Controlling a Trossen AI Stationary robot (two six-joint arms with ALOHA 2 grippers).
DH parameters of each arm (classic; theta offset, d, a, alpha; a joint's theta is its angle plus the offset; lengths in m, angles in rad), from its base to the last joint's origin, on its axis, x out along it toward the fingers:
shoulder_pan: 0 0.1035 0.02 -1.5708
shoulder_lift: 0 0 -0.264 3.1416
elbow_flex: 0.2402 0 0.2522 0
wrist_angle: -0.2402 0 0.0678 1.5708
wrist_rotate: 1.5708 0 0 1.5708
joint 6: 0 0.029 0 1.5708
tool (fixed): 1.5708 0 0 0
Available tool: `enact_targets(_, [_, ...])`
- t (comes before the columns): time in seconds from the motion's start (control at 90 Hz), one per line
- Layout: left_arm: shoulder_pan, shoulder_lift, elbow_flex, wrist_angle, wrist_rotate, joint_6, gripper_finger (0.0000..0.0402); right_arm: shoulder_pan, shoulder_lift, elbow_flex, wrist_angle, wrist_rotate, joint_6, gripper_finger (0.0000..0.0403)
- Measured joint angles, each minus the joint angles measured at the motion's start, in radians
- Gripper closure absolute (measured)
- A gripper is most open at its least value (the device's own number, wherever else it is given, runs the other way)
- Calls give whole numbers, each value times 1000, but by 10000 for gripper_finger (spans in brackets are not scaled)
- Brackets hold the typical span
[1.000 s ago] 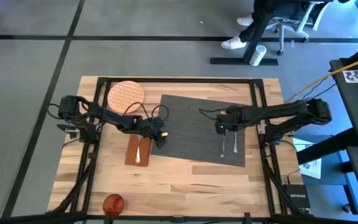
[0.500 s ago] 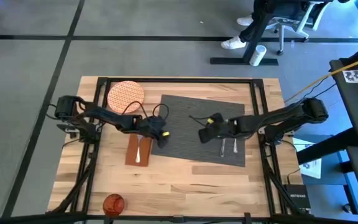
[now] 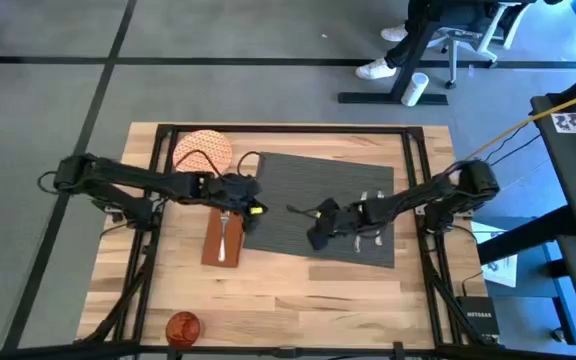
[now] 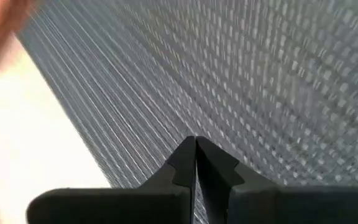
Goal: Set table place
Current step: Adjust the gray tablemat
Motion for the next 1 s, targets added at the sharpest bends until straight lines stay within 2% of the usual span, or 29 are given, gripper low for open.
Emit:
enact_targets(0.144, [-16, -113, 3, -63, -61, -25, 402, 57, 41, 1, 50, -54, 5, 403])
enact_targets(0.344, [-37, -203, 3, -157, -113, -61, 402, 155, 48, 0, 52, -64, 17, 403])
enact_targets(0.633, [-68, -209, 3, -204, -128, -94, 402, 260, 48, 0, 43, -68, 65, 403])
enact_targets(1.0, [-109, -209, 3, -209, -136, -106, 402, 280, 24, 43, 65, 41, 97, 403])
